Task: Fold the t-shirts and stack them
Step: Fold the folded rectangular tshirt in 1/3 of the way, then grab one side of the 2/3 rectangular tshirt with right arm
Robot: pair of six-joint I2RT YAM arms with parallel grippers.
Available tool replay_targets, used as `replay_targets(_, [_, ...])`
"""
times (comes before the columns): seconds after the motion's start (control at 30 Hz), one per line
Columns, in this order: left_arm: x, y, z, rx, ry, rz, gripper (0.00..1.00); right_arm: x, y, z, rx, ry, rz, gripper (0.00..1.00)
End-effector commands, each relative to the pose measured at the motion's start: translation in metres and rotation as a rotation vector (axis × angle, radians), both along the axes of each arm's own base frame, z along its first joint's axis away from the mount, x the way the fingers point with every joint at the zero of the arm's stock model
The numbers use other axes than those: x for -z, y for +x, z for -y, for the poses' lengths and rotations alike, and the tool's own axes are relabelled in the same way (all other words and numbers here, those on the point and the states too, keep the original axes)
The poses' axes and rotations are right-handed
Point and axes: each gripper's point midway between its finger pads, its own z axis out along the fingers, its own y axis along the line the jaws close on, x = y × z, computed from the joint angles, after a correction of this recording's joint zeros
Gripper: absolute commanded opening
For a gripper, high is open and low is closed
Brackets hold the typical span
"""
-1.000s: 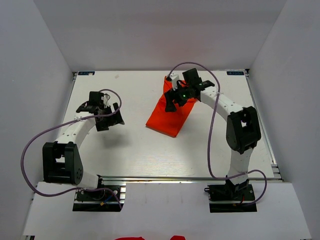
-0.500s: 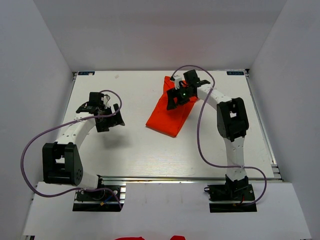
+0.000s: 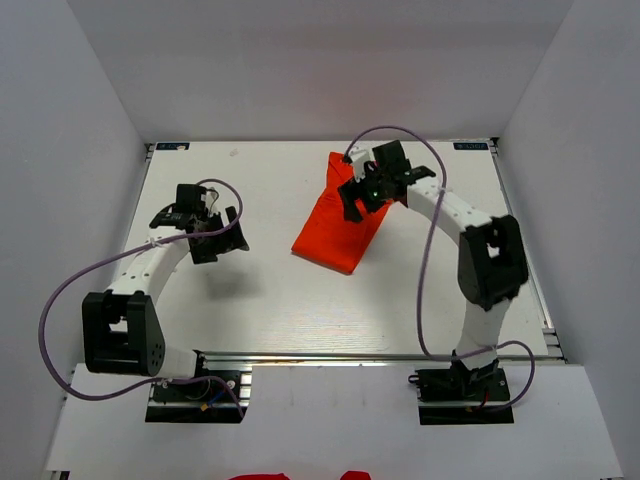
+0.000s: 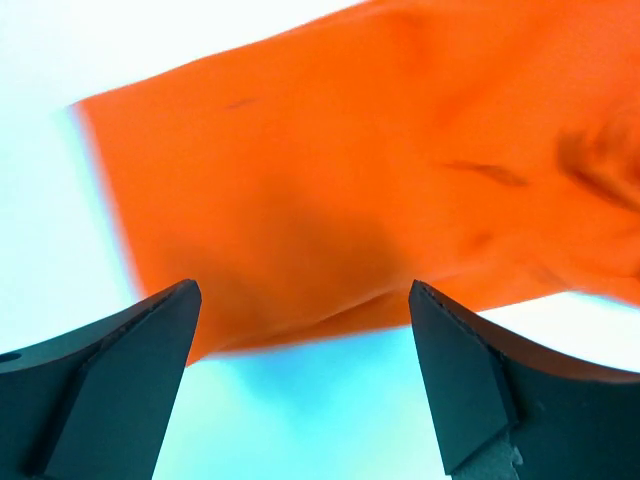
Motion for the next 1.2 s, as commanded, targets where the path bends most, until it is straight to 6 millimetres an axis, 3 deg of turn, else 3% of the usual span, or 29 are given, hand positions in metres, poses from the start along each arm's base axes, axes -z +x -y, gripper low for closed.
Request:
replay_targets(0.0, [-0.035, 0.003, 0.002, 0.016, -0.007, 0.112, 1.00, -0.015, -0.041, -0.015, -0.123, -0.049, 0.126, 0.90])
replay_targets(0.03, [-0.040, 0.001, 0.000, 0.011, 0.000, 0.134, 1.00, -0.028, -0.044, -0.019, -0.132, -0.032, 0.172, 0.90])
replay_targets(0.07, [-0.044, 0.001, -0.001, -0.006, 0.000, 0.145, 1.00, -0.025, -0.055, -0.030, -0.156, -0.040, 0.178, 0.90])
replay_targets(0.1, [-0.047, -0.001, -0.001, -0.014, -0.005, 0.148, 1.00, -0.011, -0.067, -0.029, -0.176, -0.058, 0.153, 0.90])
replay_targets(0.13, [-0.051, -0.004, -0.003, -0.031, -0.003, 0.163, 1.00, -0.011, -0.080, -0.042, -0.223, -0.045, 0.155, 0.90])
replay_targets(0.23, [-0.049, -0.011, -0.006, -0.039, 0.009, 0.162, 1.00, 0.007, -0.100, -0.055, -0.305, -0.068, 0.177, 0.90])
replay_targets(0.33, [-0.045, -0.019, -0.007, -0.039, 0.010, 0.152, 1.00, 0.015, -0.101, -0.064, -0.310, -0.122, 0.206, 0.90])
replay_targets(0.37, [-0.048, -0.019, -0.008, -0.051, 0.011, 0.162, 1.00, 0.027, -0.104, -0.068, -0.317, -0.146, 0.189, 0.90])
replay_targets(0.43, [-0.037, -0.026, -0.010, -0.065, 0.017, 0.124, 1.00, 0.027, -0.101, -0.073, -0.316, -0.153, 0.200, 0.89])
replay_targets(0.47, [-0.040, -0.026, -0.010, -0.065, 0.016, 0.136, 1.00, 0.038, -0.101, -0.076, -0.320, -0.167, 0.190, 0.89])
replay_targets(0.7, [-0.030, -0.037, -0.011, -0.085, 0.015, 0.117, 1.00, 0.067, -0.102, -0.083, -0.309, -0.228, 0.208, 0.73])
replay_targets(0.8, [-0.026, -0.039, -0.011, -0.093, 0.012, 0.105, 1.00, 0.083, -0.101, -0.076, -0.262, -0.257, 0.193, 0.60])
replay_targets(0.93, [-0.023, -0.041, -0.011, -0.100, 0.008, 0.094, 1.00, 0.095, -0.115, -0.071, -0.224, -0.256, 0.125, 0.38])
replay_targets(1.0, [-0.023, -0.041, -0.012, -0.105, 0.016, 0.095, 1.00, 0.087, -0.124, -0.076, -0.227, -0.223, 0.116, 0.18])
replay_targets(1.1, [-0.021, -0.043, -0.014, -0.110, 0.025, 0.087, 1.00, 0.083, -0.153, -0.076, -0.260, -0.179, 0.033, 0.00])
replay_targets(1.17, [-0.021, -0.043, -0.015, -0.102, 0.029, 0.088, 1.00, 0.066, -0.178, -0.082, -0.284, -0.114, -0.028, 0.00])
